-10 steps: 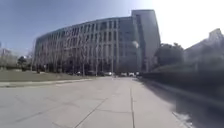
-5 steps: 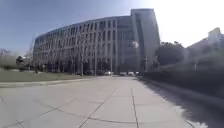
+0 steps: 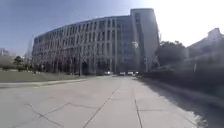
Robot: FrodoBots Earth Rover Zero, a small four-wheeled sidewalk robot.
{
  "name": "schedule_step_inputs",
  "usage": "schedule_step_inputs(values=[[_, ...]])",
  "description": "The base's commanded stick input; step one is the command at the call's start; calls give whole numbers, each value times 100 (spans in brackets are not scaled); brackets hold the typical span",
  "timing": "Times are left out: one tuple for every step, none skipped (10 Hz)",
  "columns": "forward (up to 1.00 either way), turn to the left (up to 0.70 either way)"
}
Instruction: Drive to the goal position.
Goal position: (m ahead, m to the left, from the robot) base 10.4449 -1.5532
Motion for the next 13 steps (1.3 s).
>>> schedule_step_inputs(values=[[70,0],[70,0],[70,0],[70,0],[70,0],[70,0],[70,0],[70,0],[70,0],[70,0],[70,0],[70,0],[70,0]])
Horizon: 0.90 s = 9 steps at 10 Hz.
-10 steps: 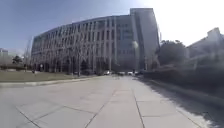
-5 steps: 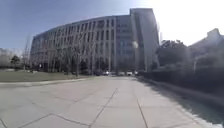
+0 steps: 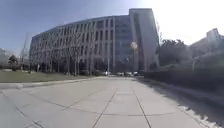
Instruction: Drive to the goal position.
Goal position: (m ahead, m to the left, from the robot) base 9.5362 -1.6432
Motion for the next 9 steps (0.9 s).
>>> schedule_step_inputs(values=[[70,0],[70,0],[70,0],[70,0],[70,0],[70,0],[70,0],[70,0],[70,0]])
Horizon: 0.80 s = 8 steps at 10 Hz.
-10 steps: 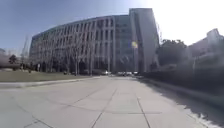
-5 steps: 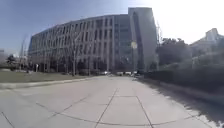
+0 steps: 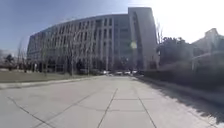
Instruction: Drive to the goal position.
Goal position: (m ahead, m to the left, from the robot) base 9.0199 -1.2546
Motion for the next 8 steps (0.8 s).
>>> schedule_step_inputs(values=[[70,0],[70,0],[70,0],[70,0],[70,0],[70,0],[70,0],[70,0]])
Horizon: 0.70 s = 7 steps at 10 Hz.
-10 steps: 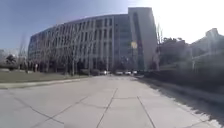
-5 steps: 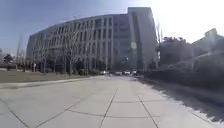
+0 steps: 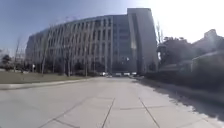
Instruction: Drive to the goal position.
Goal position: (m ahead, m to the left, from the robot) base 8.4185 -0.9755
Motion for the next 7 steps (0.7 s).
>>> schedule_step_inputs(values=[[70,0],[70,0],[70,0],[70,0],[70,0],[70,0],[70,0]])
